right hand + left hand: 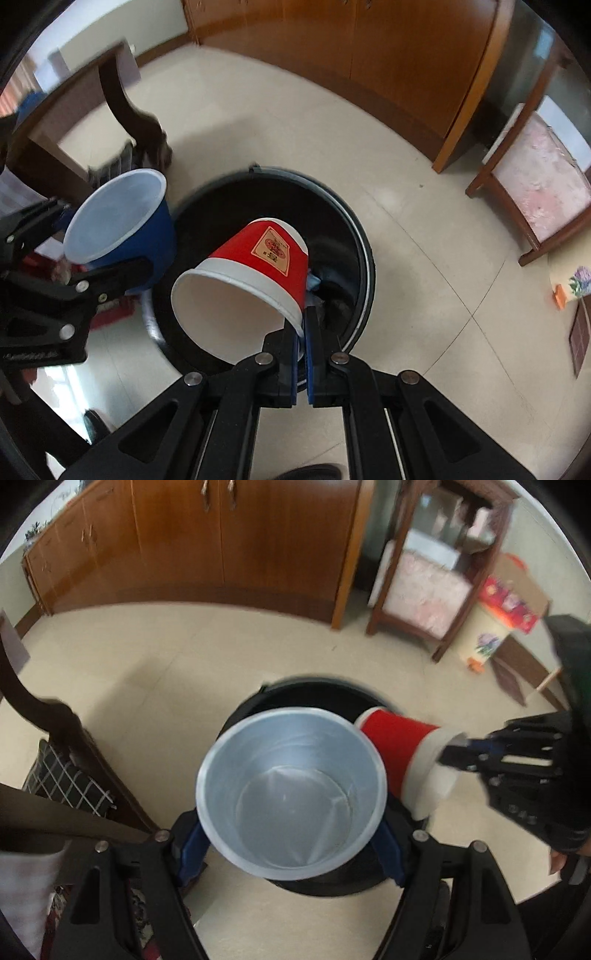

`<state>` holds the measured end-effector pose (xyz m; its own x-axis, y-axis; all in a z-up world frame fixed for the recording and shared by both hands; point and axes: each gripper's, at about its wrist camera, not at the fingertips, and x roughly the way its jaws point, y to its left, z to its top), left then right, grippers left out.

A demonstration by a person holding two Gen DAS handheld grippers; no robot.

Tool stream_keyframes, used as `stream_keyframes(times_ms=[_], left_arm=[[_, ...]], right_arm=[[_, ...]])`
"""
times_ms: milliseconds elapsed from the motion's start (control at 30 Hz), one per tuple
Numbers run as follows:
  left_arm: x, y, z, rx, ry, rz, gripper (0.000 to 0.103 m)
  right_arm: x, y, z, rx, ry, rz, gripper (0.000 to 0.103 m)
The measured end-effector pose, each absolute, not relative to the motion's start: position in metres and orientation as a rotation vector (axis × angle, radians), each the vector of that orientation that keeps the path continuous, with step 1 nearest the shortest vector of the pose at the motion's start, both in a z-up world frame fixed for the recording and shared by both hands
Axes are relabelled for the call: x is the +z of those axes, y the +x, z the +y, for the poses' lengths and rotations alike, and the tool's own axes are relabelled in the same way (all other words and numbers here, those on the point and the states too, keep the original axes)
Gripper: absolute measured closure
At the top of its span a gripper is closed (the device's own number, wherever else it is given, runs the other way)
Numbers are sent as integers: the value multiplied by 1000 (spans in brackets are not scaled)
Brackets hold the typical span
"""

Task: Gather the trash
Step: 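Open both grippers to drop the bowl and cup into the bucket, then move both open tools back to the table toward the milk carton and blue cloth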

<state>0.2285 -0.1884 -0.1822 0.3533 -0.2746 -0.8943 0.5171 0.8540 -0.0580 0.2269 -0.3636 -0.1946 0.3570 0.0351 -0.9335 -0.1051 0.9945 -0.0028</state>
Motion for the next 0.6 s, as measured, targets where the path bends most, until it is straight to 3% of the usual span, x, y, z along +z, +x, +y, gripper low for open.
stream_keyframes(times_ms=[33,67,100,233,333,600], left_arm=[[-190,231,-184,-489,257,1114,17],[-194,231,-180,-464,253,1128,12],[-195,230,-177,-451,247,1130,5],[-191,215,-158,-404,237,1120,4],[-182,203,-145,-378,217,1110,4],[-149,177,-136,-349,210,1039,4]], right_arm=[[-200,229,-367,74,-79,1209,61],[-203,229,-369,75,-75,1214,19],[-205,228,-372,74,-73,1210,10],[-201,222,-376,47,-69,1187,10],[-199,218,-375,26,-51,1198,0],[-174,198,-364,-7,-44,1137,0]])
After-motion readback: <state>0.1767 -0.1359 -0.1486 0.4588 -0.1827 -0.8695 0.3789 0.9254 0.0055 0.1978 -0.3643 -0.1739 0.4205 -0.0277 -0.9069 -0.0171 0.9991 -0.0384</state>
